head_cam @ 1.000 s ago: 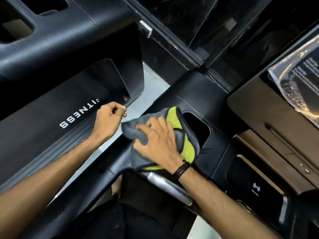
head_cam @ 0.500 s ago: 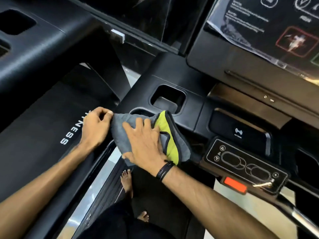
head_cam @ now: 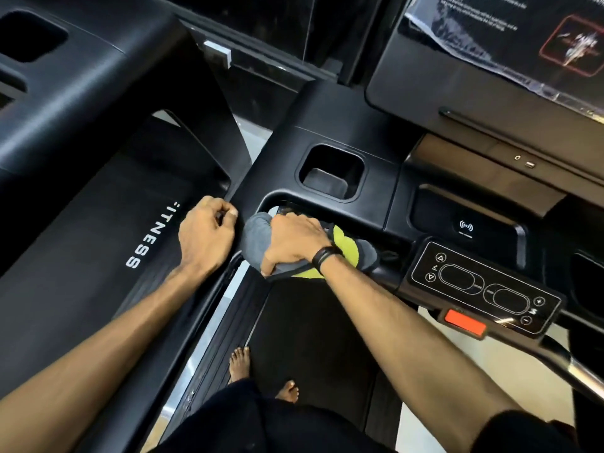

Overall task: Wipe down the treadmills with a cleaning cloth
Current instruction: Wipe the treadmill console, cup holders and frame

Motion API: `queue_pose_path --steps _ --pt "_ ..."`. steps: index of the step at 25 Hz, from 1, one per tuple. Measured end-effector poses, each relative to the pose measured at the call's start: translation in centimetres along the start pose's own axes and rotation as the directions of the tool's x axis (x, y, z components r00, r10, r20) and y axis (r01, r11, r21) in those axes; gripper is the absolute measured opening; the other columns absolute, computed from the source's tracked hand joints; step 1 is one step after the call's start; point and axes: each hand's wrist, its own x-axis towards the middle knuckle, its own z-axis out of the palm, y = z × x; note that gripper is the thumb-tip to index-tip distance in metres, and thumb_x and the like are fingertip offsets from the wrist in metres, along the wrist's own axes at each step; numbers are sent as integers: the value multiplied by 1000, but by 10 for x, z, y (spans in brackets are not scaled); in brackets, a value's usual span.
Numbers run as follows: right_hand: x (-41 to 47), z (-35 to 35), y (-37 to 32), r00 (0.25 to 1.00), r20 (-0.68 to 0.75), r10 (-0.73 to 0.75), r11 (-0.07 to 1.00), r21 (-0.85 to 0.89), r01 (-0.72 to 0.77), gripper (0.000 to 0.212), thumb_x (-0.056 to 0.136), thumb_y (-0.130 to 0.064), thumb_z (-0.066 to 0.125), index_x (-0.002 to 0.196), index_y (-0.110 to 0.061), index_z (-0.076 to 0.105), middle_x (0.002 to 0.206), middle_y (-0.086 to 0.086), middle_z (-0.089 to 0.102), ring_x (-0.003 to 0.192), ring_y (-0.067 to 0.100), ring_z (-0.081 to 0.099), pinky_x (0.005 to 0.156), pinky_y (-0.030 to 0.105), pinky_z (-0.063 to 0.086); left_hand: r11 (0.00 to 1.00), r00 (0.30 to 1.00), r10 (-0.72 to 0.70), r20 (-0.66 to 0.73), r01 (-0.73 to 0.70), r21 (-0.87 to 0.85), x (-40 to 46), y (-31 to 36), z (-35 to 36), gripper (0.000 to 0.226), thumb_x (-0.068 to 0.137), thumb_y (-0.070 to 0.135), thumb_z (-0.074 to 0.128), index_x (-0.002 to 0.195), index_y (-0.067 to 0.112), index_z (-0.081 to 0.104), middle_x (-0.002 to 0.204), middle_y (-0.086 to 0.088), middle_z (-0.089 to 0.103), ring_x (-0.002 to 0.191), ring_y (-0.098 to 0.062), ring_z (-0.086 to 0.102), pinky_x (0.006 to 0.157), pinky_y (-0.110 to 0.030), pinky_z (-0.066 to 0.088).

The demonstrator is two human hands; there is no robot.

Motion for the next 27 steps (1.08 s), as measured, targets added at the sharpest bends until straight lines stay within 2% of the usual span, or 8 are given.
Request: queue_pose_path --steps 3,5,10,15,19,23,25,27 --pt "-17 34 -13 960 -278 19 973 -214 -81 39 61 -33 73 97 -20 62 91 4 68 80 26 65 72 37 39 999 999 49 6 -49 21 1 -1 1 10 94 22 58 90 20 68 95 1 63 86 -26 60 78 -37 43" --pt "-25 53 -21 927 -375 23 936 -319 -152 44 60 -28 73 102 -19 60 89 5 67 80 25 64 81 41 43 998 998 59 4 -59 36 5 1 4 11 93 23 58 89 21 68 96 2 63 87 -26 61 76 -35 41" --pt "-15 47 -18 926 -376 -1 934 -331 -133 39 65 -25 68 103 -19 59 93 5 67 82 25 64 80 40 42 991 995 92 33 -95 89 10 11 2 13 90 20 58 90 22 70 95 0 65 85 -30 63 71 -31 36" --pt "-20 49 -18 908 -418 -28 943 -311 -115 39 66 -25 68 103 -17 58 92 6 66 83 26 63 80 43 43 989 993 101 54 -106 102 1 12 -2 17 93 27 58 96 21 74 101 -1 67 90 -27 64 76 -32 42" --pt "-36 55 -15 869 -487 -90 957 -285 -60 60 70 -33 75 122 -15 50 107 9 61 98 29 58 95 48 40 996 987 62 148 -70 51 -12 13 -8 41 90 50 44 98 22 73 106 3 62 108 -24 56 99 -46 39" --pt "-67 69 5 823 -556 -116 969 -247 -30 97 68 -64 76 144 -16 38 136 12 49 122 30 47 103 49 35 990 975 73 211 -96 102 -23 24 -15 53 78 76 49 81 25 66 96 13 57 100 -14 45 86 -33 20" --pt "-82 70 13 813 -579 -59 993 -119 -13 104 69 -76 66 149 -18 34 149 12 42 133 30 40 110 51 30 995 960 88 265 -99 31 -32 32 -14 35 81 56 71 78 22 63 84 9 61 90 -16 51 90 -40 30" --pt "-87 55 24 812 -584 24 1000 26 -11 108 70 -82 58 154 -20 27 160 12 28 145 30 26 115 53 20 984 945 91 313 -37 -174 -39 41 -16 21 85 27 78 78 15 62 72 0 64 74 -16 56 87 -49 47"
